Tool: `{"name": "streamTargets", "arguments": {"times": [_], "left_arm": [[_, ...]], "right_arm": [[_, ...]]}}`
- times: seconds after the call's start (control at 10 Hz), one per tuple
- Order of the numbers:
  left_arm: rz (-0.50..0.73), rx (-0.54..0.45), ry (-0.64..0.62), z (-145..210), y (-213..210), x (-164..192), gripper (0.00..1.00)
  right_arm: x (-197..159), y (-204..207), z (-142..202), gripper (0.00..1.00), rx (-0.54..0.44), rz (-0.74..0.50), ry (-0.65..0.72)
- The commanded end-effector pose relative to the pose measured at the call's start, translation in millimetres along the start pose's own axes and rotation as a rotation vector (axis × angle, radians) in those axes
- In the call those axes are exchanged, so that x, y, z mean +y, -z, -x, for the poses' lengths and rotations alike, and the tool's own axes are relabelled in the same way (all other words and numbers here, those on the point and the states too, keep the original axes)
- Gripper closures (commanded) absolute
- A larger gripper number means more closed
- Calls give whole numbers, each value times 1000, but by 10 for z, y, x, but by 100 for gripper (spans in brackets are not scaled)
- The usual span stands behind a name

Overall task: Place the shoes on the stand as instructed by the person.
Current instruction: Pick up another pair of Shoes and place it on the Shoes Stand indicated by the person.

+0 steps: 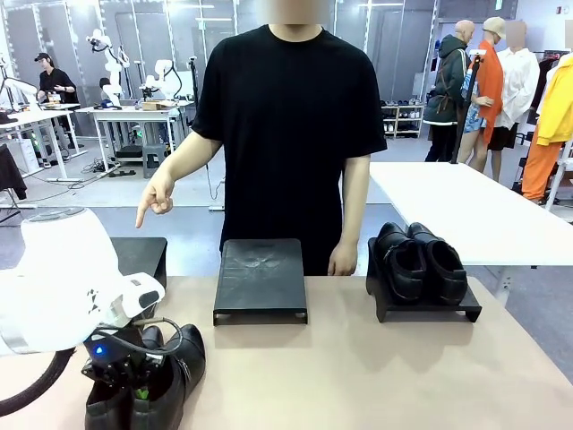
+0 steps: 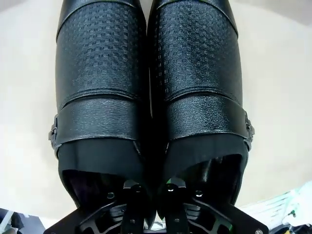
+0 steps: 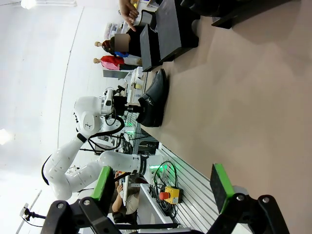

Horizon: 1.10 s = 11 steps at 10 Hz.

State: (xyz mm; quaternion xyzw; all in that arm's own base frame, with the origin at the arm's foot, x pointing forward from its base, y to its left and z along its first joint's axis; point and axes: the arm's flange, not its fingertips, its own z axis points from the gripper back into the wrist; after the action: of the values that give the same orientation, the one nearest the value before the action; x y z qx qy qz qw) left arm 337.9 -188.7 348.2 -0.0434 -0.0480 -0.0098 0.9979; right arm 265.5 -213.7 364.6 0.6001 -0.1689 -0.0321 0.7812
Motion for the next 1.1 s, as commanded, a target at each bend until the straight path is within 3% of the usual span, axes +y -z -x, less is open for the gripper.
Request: {"name": "streamTargets", "arguments": {"times": [0.0, 0.2, 0.4, 0.8, 1.0], "left_arm": [[5, -47, 34, 52, -446, -32, 100], [2, -126, 32, 101, -1008, 21, 100], [0, -179, 11, 102, -1309, 143, 100], [17, -245, -2, 168, -1523, 285, 100], [34, -212, 13, 84, -1470, 304, 100]], "right_arm": [[6, -40, 12, 0, 17, 0, -8], [6, -40, 12, 0, 17, 0, -8], [6, -40, 12, 0, 17, 0, -8], [6, -40, 12, 0, 17, 0, -8], [6, -40, 12, 0, 17, 0, -8]]}}
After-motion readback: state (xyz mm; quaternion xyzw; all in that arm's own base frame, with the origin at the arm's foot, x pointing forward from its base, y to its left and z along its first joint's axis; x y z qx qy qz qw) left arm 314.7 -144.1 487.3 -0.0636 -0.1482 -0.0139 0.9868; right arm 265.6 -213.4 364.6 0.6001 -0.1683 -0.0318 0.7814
